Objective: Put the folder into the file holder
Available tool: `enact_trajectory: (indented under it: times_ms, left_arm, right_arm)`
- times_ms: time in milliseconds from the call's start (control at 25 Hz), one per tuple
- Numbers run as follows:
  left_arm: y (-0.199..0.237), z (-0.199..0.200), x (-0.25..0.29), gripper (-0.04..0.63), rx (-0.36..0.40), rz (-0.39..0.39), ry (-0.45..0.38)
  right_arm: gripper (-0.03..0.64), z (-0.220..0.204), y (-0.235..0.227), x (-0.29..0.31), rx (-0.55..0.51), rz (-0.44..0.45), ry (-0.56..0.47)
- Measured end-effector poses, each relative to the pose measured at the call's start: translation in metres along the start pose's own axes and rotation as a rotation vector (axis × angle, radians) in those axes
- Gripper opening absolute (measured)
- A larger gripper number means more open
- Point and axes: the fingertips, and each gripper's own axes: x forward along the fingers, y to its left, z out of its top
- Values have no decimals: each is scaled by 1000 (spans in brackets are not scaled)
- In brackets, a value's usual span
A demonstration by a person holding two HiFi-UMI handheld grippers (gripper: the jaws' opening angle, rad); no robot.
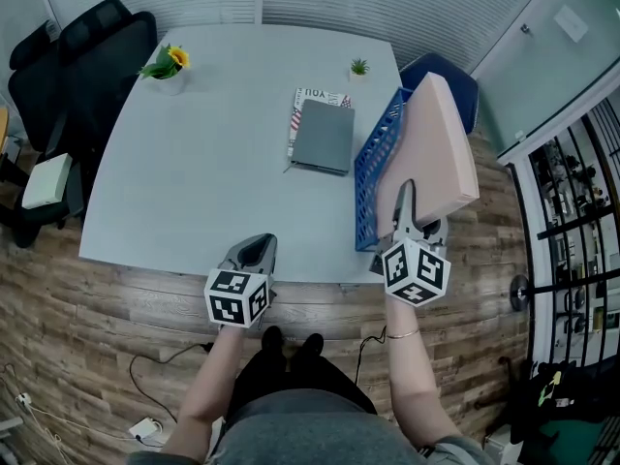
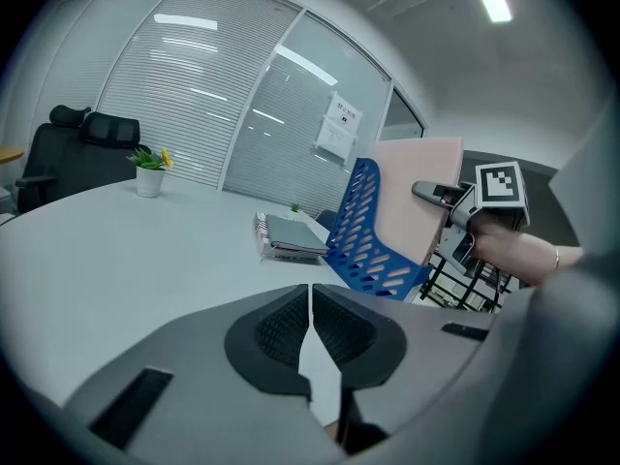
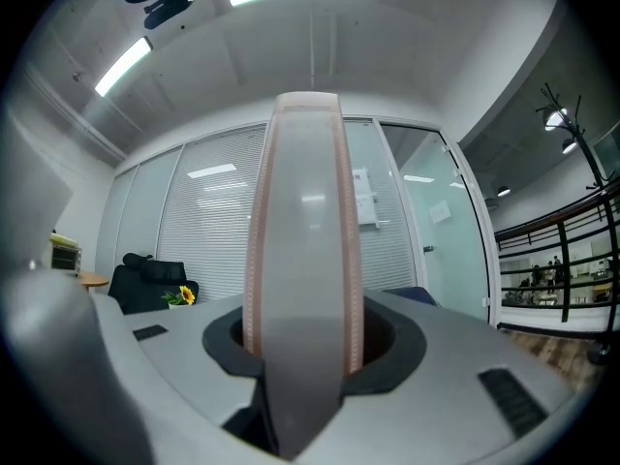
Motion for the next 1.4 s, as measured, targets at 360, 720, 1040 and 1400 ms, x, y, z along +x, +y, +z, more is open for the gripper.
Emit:
enact_trajectory:
  times_ms: [360, 720, 1040, 1400]
  left_arm:
    - [-8, 2, 10, 31, 6, -8, 5]
    - [-9, 4, 16, 31, 3, -7, 4]
    - [-14, 1, 17, 31, -3, -9, 5]
    - [-18, -2, 10, 31, 4, -8, 9]
  right_arm:
    - [172, -27, 2, -3, -17, 29, 64]
    - [175, -43, 8, -5, -60, 59, 94]
    - [186, -46, 8, -8, -54, 67, 98]
    - [199, -70, 11, -21, -94, 89, 197]
